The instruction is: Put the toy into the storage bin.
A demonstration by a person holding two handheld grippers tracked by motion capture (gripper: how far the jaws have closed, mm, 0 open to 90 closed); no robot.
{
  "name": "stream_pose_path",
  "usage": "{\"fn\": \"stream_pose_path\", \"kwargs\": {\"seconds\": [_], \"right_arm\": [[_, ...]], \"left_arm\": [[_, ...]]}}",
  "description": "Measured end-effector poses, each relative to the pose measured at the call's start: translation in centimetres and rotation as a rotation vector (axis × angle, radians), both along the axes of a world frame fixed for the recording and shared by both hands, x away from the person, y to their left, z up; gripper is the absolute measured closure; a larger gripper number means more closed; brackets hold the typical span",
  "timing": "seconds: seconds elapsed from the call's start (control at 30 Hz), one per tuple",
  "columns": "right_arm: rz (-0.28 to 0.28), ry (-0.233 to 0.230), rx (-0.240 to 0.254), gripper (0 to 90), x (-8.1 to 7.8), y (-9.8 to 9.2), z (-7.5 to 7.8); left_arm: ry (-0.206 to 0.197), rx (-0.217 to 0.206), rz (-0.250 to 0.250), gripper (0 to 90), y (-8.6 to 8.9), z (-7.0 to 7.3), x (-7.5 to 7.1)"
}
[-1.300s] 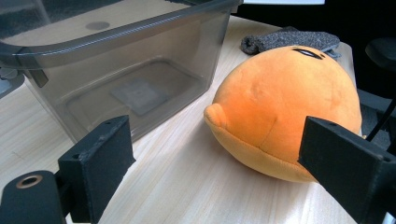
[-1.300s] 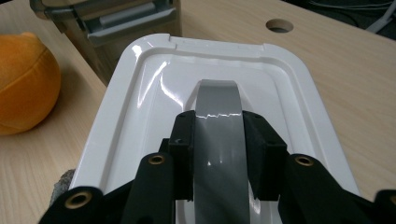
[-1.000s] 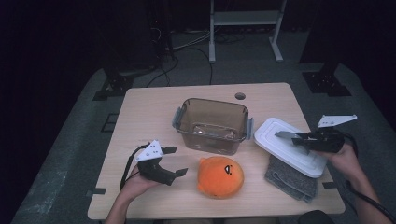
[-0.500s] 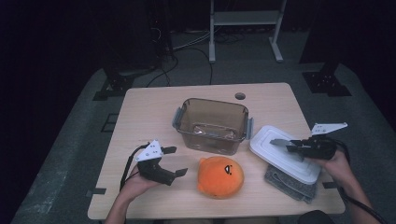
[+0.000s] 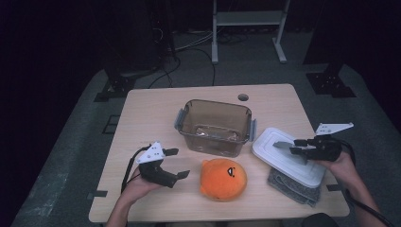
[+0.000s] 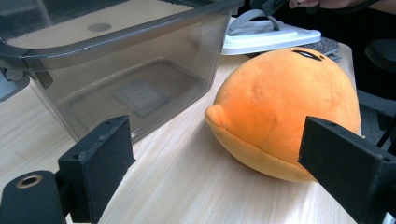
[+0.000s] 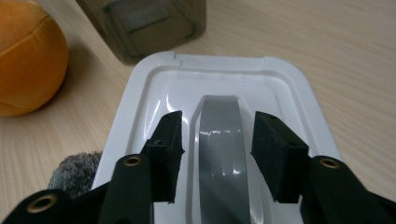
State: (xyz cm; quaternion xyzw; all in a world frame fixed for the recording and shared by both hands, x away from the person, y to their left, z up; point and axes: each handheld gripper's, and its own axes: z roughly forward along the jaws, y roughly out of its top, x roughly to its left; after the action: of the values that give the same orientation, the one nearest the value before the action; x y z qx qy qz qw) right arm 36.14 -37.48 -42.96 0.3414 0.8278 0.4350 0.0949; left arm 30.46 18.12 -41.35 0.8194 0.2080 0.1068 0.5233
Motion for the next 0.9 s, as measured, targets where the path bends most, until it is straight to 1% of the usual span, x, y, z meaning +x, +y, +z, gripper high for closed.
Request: {"fn": "stream_pose_path", "kwargs": {"seconds": [0.1,0.2,0.3,0.53,0.9], "right_arm": [[-0.013,-0.021,0.001,48.2,-0.1,0.1,0.8],[0.002,-0.047,0.017,47.3,-0.4,0.4,1.9],[0.031,-0.068,0.024,45.5,-0.8,1.1,2.9],[0.086,-0.094,0.028,41.3,-1.6,2.9,4.4],[0.179,-0.106,0.050,35.8,-2.8,6.1,5.7]], "left_arm": [[-0.001,-0.001,0.000,9.2,0.0,0.0,0.0],[0.000,-0.001,0.002,9.2,0.0,0.0,0.0],[0.000,-0.001,0.001,9.2,0.1,0.0,0.0],[-0.005,-0.004,0.005,9.2,0.2,0.0,0.1],[-0.004,-0.008,0.015,9.2,0.7,0.1,0.2]]}}
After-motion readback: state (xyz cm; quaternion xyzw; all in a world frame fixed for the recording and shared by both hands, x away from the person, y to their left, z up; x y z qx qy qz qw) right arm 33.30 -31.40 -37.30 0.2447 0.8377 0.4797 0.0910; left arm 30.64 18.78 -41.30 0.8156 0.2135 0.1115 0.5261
